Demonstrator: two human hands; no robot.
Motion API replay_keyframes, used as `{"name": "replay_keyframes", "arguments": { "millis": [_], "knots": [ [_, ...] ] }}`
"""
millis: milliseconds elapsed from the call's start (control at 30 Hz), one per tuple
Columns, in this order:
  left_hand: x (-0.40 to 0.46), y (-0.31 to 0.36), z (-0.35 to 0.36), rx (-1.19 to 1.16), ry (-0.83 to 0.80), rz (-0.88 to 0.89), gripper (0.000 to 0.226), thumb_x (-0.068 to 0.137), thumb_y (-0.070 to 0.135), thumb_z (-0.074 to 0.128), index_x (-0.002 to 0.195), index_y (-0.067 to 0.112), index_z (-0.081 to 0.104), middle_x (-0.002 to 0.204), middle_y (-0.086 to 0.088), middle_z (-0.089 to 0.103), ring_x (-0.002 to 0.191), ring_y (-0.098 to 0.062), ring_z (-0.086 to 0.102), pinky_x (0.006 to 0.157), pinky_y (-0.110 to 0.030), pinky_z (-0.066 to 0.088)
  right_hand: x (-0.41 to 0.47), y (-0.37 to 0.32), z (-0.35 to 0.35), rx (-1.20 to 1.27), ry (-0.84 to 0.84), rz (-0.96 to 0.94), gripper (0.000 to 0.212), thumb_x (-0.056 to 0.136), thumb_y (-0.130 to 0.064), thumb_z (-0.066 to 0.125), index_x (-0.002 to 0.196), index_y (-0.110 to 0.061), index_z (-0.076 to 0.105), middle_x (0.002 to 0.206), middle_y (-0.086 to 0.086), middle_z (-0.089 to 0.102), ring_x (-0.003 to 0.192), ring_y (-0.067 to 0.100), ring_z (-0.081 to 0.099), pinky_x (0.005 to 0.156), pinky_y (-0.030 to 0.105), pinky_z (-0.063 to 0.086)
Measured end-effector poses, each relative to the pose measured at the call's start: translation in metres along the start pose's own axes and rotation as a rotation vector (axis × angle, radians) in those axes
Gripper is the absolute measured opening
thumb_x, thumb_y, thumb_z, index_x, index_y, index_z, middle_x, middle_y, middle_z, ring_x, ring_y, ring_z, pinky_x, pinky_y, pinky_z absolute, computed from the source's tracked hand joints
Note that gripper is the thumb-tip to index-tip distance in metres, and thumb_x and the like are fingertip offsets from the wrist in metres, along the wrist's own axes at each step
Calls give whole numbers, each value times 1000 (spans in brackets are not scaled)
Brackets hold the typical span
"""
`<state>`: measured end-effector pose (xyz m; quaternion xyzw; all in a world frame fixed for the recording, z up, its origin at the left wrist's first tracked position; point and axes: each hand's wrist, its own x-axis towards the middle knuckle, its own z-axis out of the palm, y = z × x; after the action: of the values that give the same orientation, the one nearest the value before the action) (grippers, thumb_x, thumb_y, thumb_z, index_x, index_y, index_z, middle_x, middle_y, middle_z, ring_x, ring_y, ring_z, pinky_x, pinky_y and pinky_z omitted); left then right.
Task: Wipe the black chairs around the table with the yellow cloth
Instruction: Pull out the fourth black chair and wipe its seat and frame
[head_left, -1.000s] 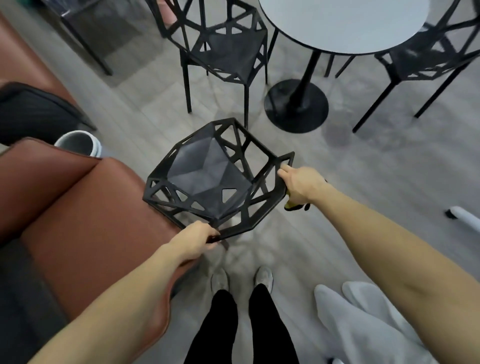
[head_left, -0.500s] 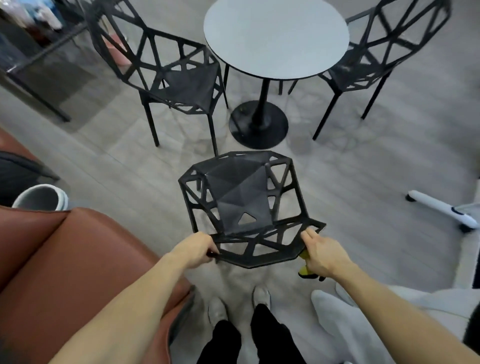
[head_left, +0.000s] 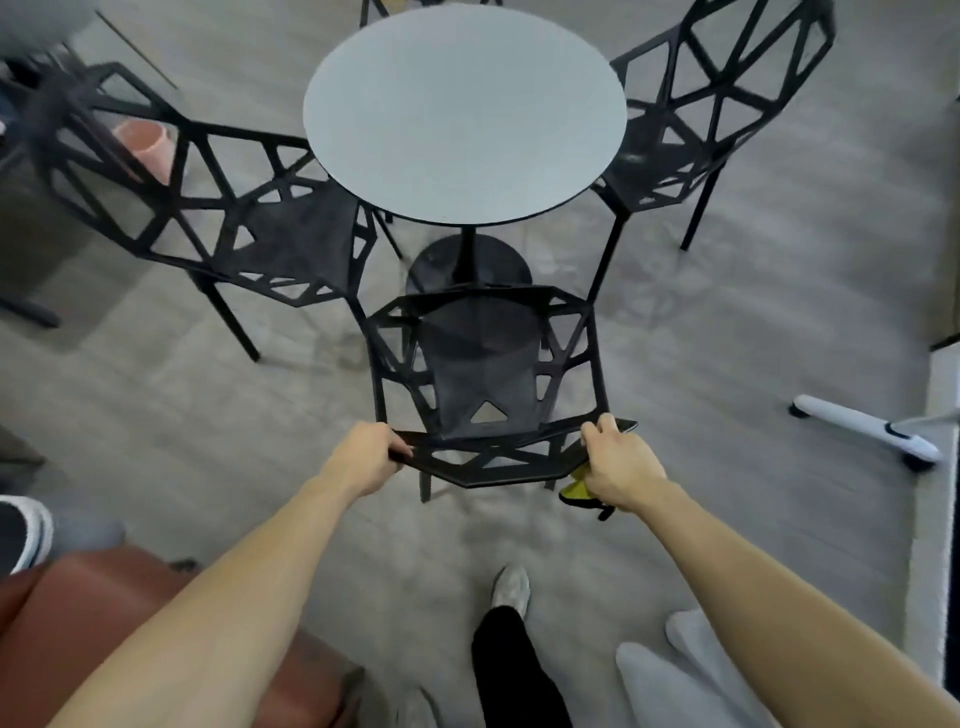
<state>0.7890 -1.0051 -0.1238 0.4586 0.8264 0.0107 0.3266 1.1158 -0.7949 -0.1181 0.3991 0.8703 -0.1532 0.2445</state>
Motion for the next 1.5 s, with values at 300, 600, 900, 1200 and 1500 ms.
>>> {"name": "replay_keyframes", "arguments": {
  "millis": [300,600,900,1200,1500],
  "knots": [
    [73,49,-90,137,-385,-19,46,87,13,70,129,32,75,117,11,73,105,-13,68,88,-29,58,43,58,-101,188,-158,49,82,78,-42,68,149,-16,35,147,14,36,115,42,63,90,50,56],
    [160,233,-150,-19,-172,323,34,97,44,72,130,36,69,123,12,74,107,-13,68,95,-31,54,64,148,-221,587,57,418,30,83,-40,79,103,-21,66,108,4,69,102,26,64,79,34,52],
    [274,439,-161,-280,30,601,69,82,58,84,144,37,62,129,15,67,122,-5,60,107,-31,49,167,257,-303,1118,144,344,73,79,-84,64,86,-12,72,86,-4,74,86,18,71,89,43,59],
    [372,539,-193,-531,212,254,8,92,32,59,92,24,62,78,1,67,73,-18,62,74,-44,54,254,373,-376,672,5,-4,26,83,-37,76,105,-26,67,96,-2,74,91,20,70,81,42,61],
    [494,594,-259,-531,142,330,36,82,26,89,113,37,73,104,17,76,102,-1,70,87,-19,51,370,429,-462,458,59,-223,19,95,-29,54,82,-18,61,68,0,66,69,20,64,66,43,53]
  ]
}}
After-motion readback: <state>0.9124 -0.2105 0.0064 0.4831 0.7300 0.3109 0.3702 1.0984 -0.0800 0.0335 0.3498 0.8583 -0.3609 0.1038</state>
